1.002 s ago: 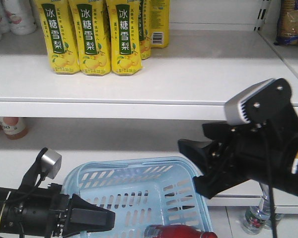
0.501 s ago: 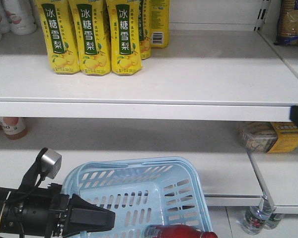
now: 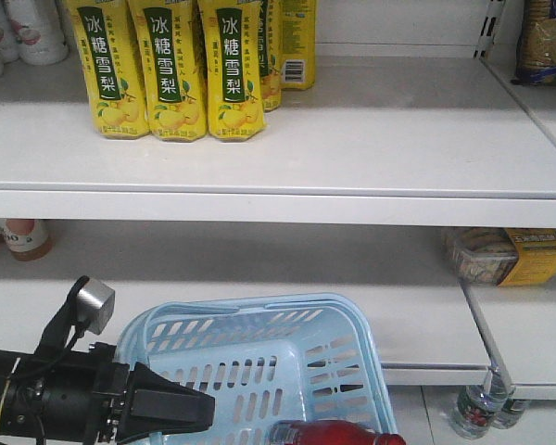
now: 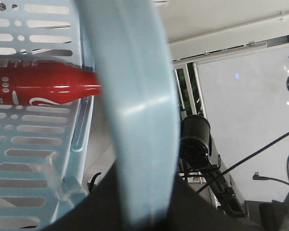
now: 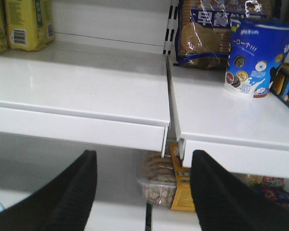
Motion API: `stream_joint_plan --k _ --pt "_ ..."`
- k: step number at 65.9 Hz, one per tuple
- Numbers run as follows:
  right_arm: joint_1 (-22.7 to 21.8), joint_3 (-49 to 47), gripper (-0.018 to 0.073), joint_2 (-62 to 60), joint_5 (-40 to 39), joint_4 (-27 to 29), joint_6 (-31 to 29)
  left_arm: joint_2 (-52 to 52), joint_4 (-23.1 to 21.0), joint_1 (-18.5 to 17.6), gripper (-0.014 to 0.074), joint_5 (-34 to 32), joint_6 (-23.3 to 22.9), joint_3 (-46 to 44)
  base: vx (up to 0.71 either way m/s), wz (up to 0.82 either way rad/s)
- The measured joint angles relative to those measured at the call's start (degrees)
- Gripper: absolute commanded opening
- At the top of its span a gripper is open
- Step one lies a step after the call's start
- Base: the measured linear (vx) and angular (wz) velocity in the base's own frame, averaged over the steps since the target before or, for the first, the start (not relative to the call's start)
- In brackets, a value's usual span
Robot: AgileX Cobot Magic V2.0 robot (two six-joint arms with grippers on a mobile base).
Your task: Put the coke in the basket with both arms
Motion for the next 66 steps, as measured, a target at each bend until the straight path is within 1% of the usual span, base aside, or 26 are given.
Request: stream_joint_plan --k 8,20,36,45,55,61,66 --pt "0.0 5.3 0.0424 -4.2 -1.94 0.0 0.65 0.0 0.0 0.0 -0.0006 0.0 0.0 0.0 0.0 0.0" --pt "0.0 11.63 0.0424 -8.88 -2.55 0.0 1.26 0.0 0.0 0.0 -0.0006 0.0 0.0 0.0 0.0 0.0" --pt "0.0 19.39 0.0424 -9.86 -3.94 0.0 2.09 0.0 0.0 0.0 -0.0006 0.0 0.0 0.0 0.0 0.0" --pt "0.0 20.74 0.0424 -9.86 -6.84 0.37 2.73 0.0 0.0 0.0 -0.0006 0.0 0.0 0.0 0.0 0.0" --pt "0.0 21.11 0.0419 -9.86 -9.3 3.07 4.34 0.0 0.0 0.0 -0.0006 0.0 0.0 0.0 0.0 0.0" --pt "0.0 21.57 0.0382 -9.86 -9.67 3.93 4.46 0.0 0.0 0.0 -0.0006 0.0 0.0 0.0 0.0 0.0" --pt "0.0 21.7 0.0289 -9.86 -9.75 3.93 4.46 0.0 0.0 0.0 -0.0006 0.0 0.0 0.0 0.0 0.0"
